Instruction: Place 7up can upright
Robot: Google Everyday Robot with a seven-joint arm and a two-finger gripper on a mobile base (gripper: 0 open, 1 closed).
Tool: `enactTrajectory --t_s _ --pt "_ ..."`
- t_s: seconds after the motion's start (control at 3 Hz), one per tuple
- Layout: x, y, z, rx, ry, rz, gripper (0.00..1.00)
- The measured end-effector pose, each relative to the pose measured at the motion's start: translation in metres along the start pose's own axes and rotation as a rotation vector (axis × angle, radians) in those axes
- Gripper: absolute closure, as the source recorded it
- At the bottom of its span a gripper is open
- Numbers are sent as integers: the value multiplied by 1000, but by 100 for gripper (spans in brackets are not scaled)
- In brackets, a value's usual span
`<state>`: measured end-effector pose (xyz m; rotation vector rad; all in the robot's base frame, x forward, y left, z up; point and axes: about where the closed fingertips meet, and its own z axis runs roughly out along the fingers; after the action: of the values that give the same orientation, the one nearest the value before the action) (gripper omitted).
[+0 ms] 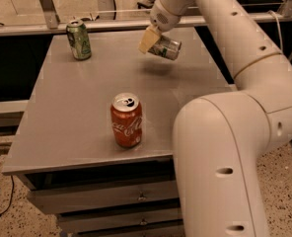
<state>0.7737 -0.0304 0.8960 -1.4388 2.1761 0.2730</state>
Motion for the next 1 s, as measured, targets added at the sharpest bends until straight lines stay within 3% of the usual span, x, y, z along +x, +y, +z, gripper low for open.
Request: enactTrajectory --t_s 0.33,1.0 --pt "9 3 -37 -35 -191 17 100" --pt "65 6 -108 -80 -588 120 100"
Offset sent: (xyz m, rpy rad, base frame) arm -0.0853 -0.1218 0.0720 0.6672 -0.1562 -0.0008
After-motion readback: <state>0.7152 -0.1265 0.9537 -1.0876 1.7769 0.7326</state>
